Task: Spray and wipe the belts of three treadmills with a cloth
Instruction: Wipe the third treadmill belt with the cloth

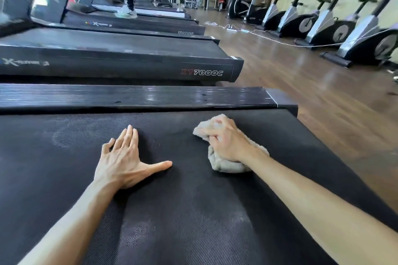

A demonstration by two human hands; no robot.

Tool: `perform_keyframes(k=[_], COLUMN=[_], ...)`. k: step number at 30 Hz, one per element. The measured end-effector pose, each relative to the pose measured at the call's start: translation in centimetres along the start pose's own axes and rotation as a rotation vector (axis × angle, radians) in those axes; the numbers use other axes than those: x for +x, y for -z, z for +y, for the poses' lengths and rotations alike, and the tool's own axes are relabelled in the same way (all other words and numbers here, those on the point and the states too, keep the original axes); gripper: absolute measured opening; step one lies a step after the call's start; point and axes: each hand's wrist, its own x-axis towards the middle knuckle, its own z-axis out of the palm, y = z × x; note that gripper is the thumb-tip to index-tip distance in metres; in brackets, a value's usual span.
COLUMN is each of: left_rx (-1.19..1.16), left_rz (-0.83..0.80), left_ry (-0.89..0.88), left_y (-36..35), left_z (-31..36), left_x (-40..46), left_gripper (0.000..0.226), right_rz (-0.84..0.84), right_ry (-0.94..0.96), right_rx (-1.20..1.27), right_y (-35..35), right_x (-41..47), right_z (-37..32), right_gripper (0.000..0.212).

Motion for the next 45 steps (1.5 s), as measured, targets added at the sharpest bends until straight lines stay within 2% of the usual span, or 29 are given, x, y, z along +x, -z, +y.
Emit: perform_keyframes(k=[1,3,5,6,8,12,14,16,18,23,25,28,33,35,38,43,45], left_rx=[0.0,0.002,0.009,0.008,0.001,0.009,0.017,0.014,0.004,0.001,-0.003,-0.002,0.016,0.026,0.017,0.017,0.023], left_rz=[0.003,0.003,0.006,0.004,0.0,-0.007,-0.02,-0.011,-0.009,0.001,-0.005,0.009,-0.008,-0.023,-0.009,0.002,0.007], left_ry=[0.001,0.002,0.005,0.008,0.008,0.008,-0.001,0.002,0.001,-0.004,-0.002,0.005,0.001,-0.01,0.001,-0.012,-0.008], left_y=[0.0,-0.1,-0.2,-0.2,-0.3,-0.4,-0.3,-0.1,0.0,-0.3,-0.3,-0.4,-0.1,0.0,0.0,-0.3,-0.5], left_z=[0.0,0.0,0.1,0.1,0.2,-0.1,0.0,-0.2,-0.2,-0.2,-0.1,0.1,0.0,0.0,-0.2,-0.1,-0.2], left_x=[-0.1,0.0,0.0,0.1,0.2,0.4,0.4,0.1,0.1,0.0,0.0,0.0,0.2,0.2,0.0,0.1,0.3], left_gripper=[0.16,0.16,0.161,0.161,0.162,0.163,0.164,0.163,0.163,0.163,0.163,0.163,0.166,0.167,0.166,0.164,0.164], right_rz=[0.012,0.049,0.094,0.109,0.094,0.015,-0.025,-0.044,-0.023,0.143,0.157,0.127,-0.008,-0.081,0.003,0.139,0.144], right_ry=[-0.112,-0.326,-0.499,-0.542,-0.467,-0.035,0.006,0.001,-0.055,-0.488,-0.572,-0.639,-0.099,-0.027,-0.061,-0.482,-0.575], right_rx=[-0.017,-0.119,-0.188,-0.228,-0.285,-0.137,-0.037,0.004,-0.016,-0.073,-0.173,-0.242,-0.164,-0.077,-0.077,-0.095,-0.121], right_y=[1.2,3.4,4.3,4.0,1.8,-3.9,-4.5,-4.0,-2.4,2.0,2.6,1.9,-4.2,-3.8,-2.0,3.6,4.1], right_x=[-0.8,-0.9,0.0,0.7,2.7,6.7,7.3,6.9,6.0,3.6,3.0,3.8,6.5,6.6,6.0,3.3,2.9], right_z=[1.9,5.3,5.2,3.7,-1.2,-12.9,-14.5,-12.6,-8.2,3.5,3.5,-1.9,-14.2,-15.2,-9.4,6.8,8.0], right_gripper=[0.066,0.045,0.024,0.021,0.022,0.034,0.04,0.045,0.047,0.049,0.038,0.022,0.043,0.046,0.042,0.065,0.055])
